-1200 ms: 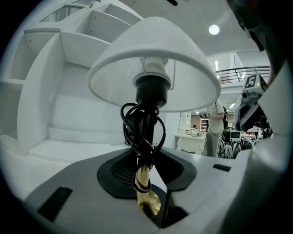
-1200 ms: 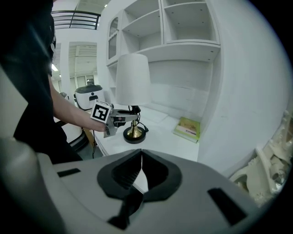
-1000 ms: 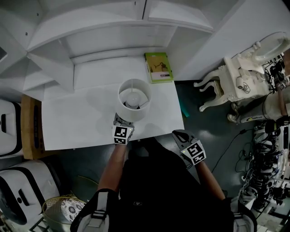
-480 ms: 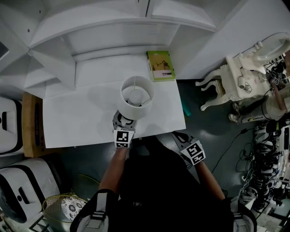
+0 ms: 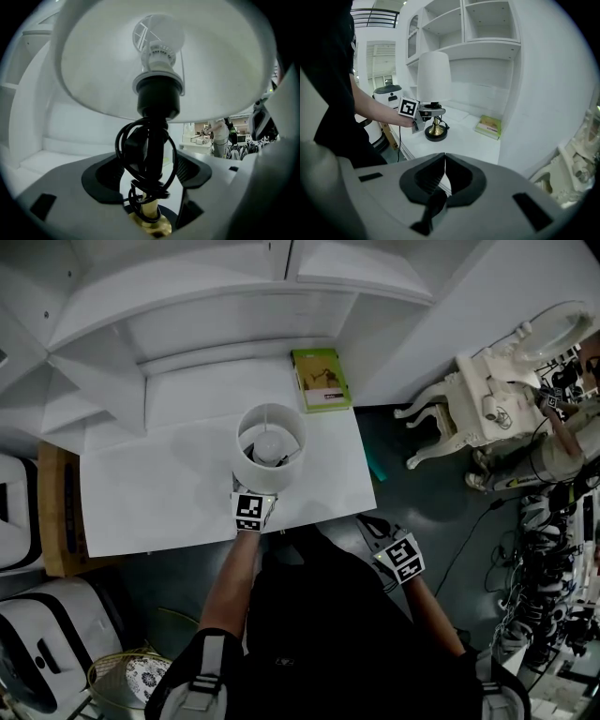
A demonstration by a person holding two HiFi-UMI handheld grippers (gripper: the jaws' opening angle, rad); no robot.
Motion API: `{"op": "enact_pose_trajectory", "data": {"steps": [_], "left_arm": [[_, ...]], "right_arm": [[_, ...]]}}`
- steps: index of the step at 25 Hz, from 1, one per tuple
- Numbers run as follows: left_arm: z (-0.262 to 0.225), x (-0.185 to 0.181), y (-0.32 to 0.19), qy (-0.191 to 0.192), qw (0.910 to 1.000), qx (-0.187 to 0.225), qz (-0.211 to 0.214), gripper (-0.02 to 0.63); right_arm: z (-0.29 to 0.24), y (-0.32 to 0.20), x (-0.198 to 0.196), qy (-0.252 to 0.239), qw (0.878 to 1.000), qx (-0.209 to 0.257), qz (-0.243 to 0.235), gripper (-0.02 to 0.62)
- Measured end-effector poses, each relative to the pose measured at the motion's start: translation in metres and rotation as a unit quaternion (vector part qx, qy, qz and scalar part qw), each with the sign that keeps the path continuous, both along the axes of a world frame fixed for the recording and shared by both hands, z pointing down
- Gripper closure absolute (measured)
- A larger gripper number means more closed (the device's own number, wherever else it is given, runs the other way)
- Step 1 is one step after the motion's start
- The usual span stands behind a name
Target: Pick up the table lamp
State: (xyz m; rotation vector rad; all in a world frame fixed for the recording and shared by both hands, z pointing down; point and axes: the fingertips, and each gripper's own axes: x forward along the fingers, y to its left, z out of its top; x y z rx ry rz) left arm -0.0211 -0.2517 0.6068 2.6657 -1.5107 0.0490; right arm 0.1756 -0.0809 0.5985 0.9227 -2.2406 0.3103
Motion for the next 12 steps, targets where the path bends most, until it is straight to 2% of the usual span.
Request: {"op": "enact_pose_trajectory", "data": {"steps": [9, 12], "left_arm": [[0.0061, -0.0026, -0.0054, -0.003, 0.9999, -0.012, -0.002, 0.418], [0.0038, -0.0012, -0.0065, 0.0, 1.0, -0.008, 0.001, 0.437]], "right_arm": [[0.0052, -0.0028, 0.0051, 0.002, 1.0, -0.008, -0.007, 0.586], [0.0056, -0.0047, 0.0037, 0.003, 1.0, -0.008, -0.014, 0.586]]}}
